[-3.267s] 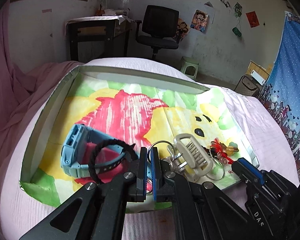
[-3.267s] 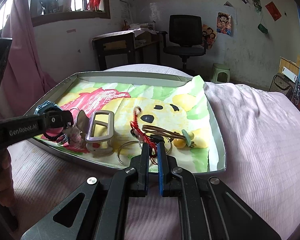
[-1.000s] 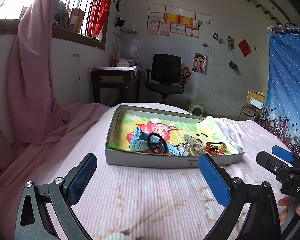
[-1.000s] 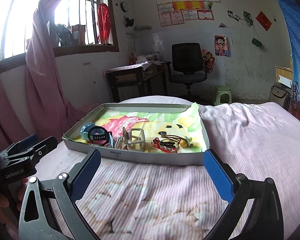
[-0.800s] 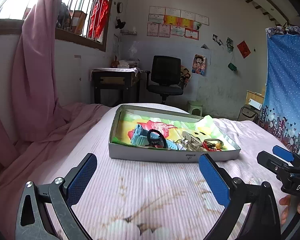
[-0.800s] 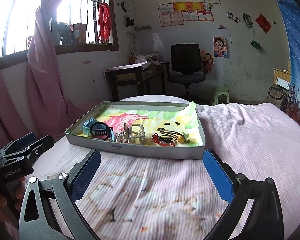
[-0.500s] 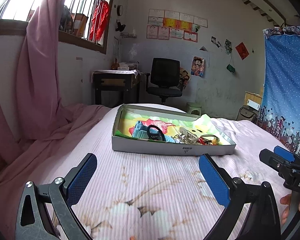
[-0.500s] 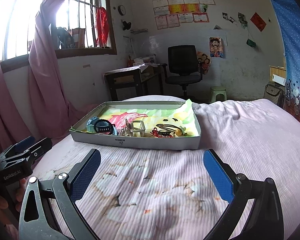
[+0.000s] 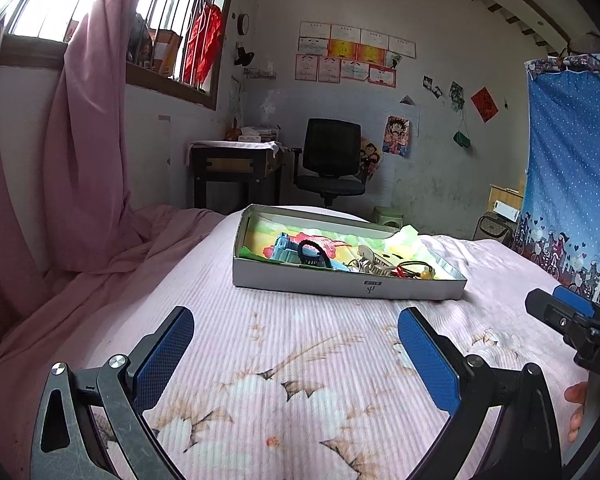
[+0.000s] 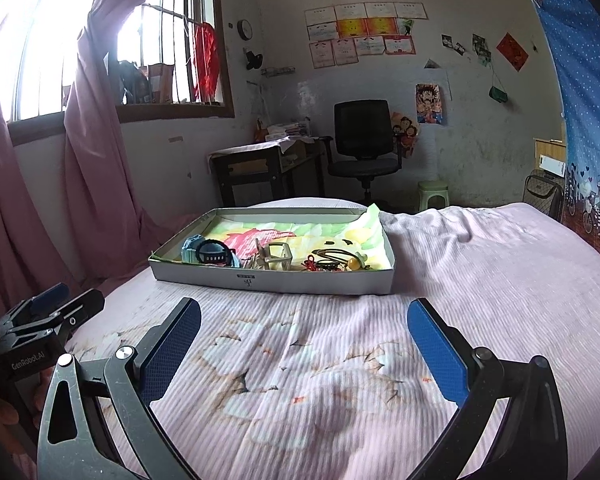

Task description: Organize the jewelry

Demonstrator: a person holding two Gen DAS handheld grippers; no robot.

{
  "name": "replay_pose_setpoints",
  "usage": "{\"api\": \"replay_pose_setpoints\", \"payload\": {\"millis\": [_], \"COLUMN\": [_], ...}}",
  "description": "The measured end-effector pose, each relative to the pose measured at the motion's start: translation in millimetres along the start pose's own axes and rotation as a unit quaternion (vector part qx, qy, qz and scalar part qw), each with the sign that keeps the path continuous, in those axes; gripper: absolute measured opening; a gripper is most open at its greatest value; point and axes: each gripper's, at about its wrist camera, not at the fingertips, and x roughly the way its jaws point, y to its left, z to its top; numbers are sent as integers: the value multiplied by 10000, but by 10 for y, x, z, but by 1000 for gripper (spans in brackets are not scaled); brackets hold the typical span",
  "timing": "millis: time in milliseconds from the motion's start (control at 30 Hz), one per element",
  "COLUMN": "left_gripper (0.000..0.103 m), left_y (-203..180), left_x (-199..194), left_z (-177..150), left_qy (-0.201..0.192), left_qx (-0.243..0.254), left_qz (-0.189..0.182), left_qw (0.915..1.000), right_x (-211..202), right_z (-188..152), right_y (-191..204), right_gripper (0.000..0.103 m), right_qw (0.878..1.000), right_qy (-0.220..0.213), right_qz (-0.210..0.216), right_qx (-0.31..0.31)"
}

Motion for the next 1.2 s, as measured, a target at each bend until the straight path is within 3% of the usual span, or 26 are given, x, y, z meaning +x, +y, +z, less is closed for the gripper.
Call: {"api": "replay_pose_setpoints", "payload": {"millis": [533, 1200], "left_gripper": [103, 103], "left_y": [10, 88], "left_x": [-123, -106], "left_z": [-140, -209], "left_qy": [-40, 18], "left_qx": [111, 82], "left_qz": [41, 90], "left_qw": [9999, 9999], "right_x": [-154, -53], "right_z": [-219, -333], "right_y": [-16, 28], "right_gripper": [102, 102], "right_qw": [9998, 9992], "right_qy": [109, 371], "right_qz": [-157, -165], "right_qx": [37, -60]}}
